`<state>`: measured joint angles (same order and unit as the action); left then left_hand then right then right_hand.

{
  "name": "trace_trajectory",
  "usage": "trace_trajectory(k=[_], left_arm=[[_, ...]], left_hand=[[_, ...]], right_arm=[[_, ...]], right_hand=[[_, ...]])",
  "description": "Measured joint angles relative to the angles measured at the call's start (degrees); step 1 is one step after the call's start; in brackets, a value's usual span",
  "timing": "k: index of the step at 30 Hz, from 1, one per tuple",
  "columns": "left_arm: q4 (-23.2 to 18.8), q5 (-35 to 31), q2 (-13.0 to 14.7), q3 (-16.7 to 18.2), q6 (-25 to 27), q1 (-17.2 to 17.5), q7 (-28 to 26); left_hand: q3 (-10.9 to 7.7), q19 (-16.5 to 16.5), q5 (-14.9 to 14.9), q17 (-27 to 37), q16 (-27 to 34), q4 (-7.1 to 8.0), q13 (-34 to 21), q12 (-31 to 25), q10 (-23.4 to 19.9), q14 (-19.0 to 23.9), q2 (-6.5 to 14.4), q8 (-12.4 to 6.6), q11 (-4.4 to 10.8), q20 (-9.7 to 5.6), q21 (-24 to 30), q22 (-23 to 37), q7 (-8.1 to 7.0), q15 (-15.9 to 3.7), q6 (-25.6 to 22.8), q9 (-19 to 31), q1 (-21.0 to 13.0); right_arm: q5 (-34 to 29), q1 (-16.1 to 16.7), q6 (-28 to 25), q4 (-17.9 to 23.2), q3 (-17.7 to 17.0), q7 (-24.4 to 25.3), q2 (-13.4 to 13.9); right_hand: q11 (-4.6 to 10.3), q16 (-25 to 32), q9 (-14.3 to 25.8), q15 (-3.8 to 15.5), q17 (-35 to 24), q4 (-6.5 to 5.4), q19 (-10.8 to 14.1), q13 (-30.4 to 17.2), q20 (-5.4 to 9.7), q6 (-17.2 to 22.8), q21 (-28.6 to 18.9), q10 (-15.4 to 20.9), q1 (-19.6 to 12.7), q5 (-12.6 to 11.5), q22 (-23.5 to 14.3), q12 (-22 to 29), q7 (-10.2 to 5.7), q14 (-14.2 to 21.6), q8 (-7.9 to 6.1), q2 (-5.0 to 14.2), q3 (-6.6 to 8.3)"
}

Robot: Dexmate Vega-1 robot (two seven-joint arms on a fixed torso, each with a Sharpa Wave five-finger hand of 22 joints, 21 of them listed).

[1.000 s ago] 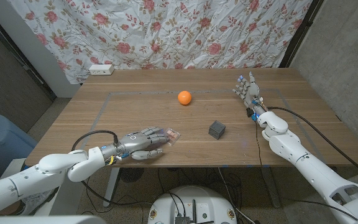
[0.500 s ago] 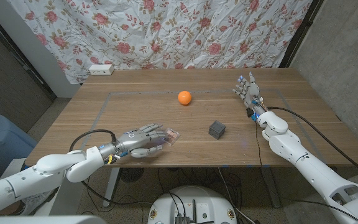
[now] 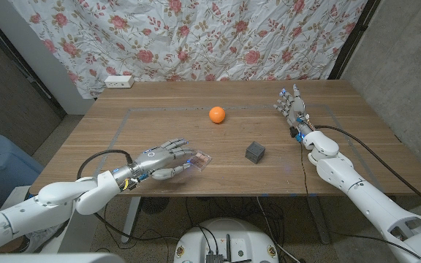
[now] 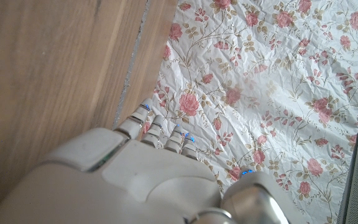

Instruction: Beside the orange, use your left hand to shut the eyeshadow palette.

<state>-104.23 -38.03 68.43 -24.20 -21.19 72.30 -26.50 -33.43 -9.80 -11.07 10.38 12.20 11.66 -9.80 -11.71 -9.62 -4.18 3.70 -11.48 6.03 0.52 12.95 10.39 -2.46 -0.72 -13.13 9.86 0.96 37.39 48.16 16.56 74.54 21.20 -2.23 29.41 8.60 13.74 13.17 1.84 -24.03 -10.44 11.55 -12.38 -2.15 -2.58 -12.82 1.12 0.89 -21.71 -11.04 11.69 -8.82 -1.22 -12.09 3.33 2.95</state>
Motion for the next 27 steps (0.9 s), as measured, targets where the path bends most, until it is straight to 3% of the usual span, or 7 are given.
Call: trace_trajectory(k=[11,16,27], left_arm=[[2.2,5.0,-2.6,2.1,-2.9,0.6,-2.1],[4.0,8.0,-4.3,2.6,-4.5,0.1,-2.2],[9.7,16.6,-9.8,3.5,-9.1,-2.5,-0.6]], left_hand=[[-0.37,0.0,0.0,-0.3,0.0,-0.36,0.0,0.0,0.0,2.7,0.0,0.0,0.0,0.61,0.8,-0.3,-0.12,-0.61,-1.5,0.0,0.0],[-0.91,1.0,-0.4,-0.5,0.0,-0.86,0.0,0.0,-0.3,3.9,0.0,0.27,-0.31,0.07,1.0,-0.5,0.09,-0.19,-2.0,0.0,0.0],[-1.68,2.3,-0.4,-0.5,0.0,-1.01,0.0,0.3,-0.6,5.0,0.1,0.47,-0.61,-0.22,1.3,-0.5,0.11,-0.31,-2.5,0.0,-0.6]], right_arm=[[0.1,0.0,0.0,0.0,0.0,-0.1,0.0],[0.1,0.0,0.0,0.0,0.0,-0.1,0.0],[0.1,0.0,0.0,0.0,0.0,-0.1,0.0]], right_hand=[[0.0,0.0,0.0,0.0,0.0,0.0,0.0,0.0,0.0,0.0,0.0,0.0,0.0,0.0,0.0,0.0,0.0,0.0,0.0,0.0,0.0],[0.0,0.0,0.0,0.0,0.0,0.0,0.0,0.0,0.0,0.0,0.0,0.0,0.0,0.0,0.0,0.0,0.0,0.0,0.0,0.0,0.0],[0.0,0.0,0.0,0.0,0.0,0.0,0.0,0.0,0.0,0.0,0.0,0.0,0.0,0.0,0.0,0.0,0.0,0.0,0.0,0.0,0.0]])
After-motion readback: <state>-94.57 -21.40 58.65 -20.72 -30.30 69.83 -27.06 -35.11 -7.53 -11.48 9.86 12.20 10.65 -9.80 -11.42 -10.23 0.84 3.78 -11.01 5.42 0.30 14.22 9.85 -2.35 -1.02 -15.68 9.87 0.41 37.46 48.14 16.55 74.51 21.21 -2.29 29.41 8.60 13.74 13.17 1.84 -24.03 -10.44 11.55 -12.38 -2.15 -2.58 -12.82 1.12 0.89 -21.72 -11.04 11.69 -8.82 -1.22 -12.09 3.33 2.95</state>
